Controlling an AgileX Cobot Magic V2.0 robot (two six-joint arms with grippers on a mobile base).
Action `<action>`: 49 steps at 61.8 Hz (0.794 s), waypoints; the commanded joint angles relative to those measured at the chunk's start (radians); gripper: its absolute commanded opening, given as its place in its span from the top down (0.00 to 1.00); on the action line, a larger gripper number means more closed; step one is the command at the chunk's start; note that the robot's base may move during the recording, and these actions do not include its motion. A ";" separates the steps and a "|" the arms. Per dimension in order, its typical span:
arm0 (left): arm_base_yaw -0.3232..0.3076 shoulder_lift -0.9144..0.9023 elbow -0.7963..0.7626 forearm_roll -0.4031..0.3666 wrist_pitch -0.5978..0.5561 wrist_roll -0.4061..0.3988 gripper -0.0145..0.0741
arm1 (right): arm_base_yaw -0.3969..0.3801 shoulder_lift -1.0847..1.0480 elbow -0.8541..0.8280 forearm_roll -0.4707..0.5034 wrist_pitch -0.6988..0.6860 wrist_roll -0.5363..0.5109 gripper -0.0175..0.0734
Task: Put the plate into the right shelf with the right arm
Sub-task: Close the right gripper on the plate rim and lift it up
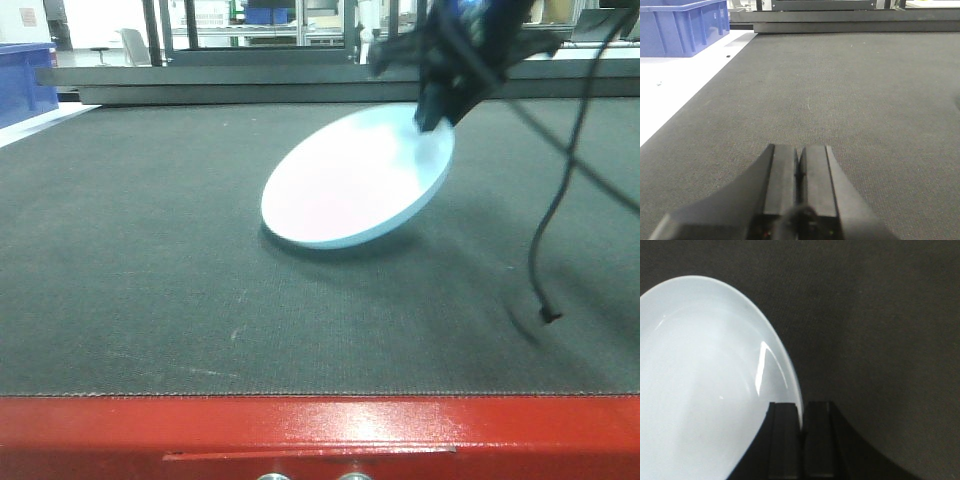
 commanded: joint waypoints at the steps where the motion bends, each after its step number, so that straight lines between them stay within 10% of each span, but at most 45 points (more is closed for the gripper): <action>1: 0.001 -0.011 0.008 -0.006 -0.084 -0.003 0.89 | -0.005 -0.157 0.082 -0.016 -0.121 -0.009 0.77; 29: 0.001 -0.011 0.008 -0.006 -0.084 -0.003 0.89 | -0.004 -0.768 0.675 -0.031 -0.430 -0.009 0.77; 49: 0.001 -0.011 0.008 -0.006 -0.084 -0.003 0.89 | -0.004 -1.168 0.753 -0.096 -0.415 -0.009 0.77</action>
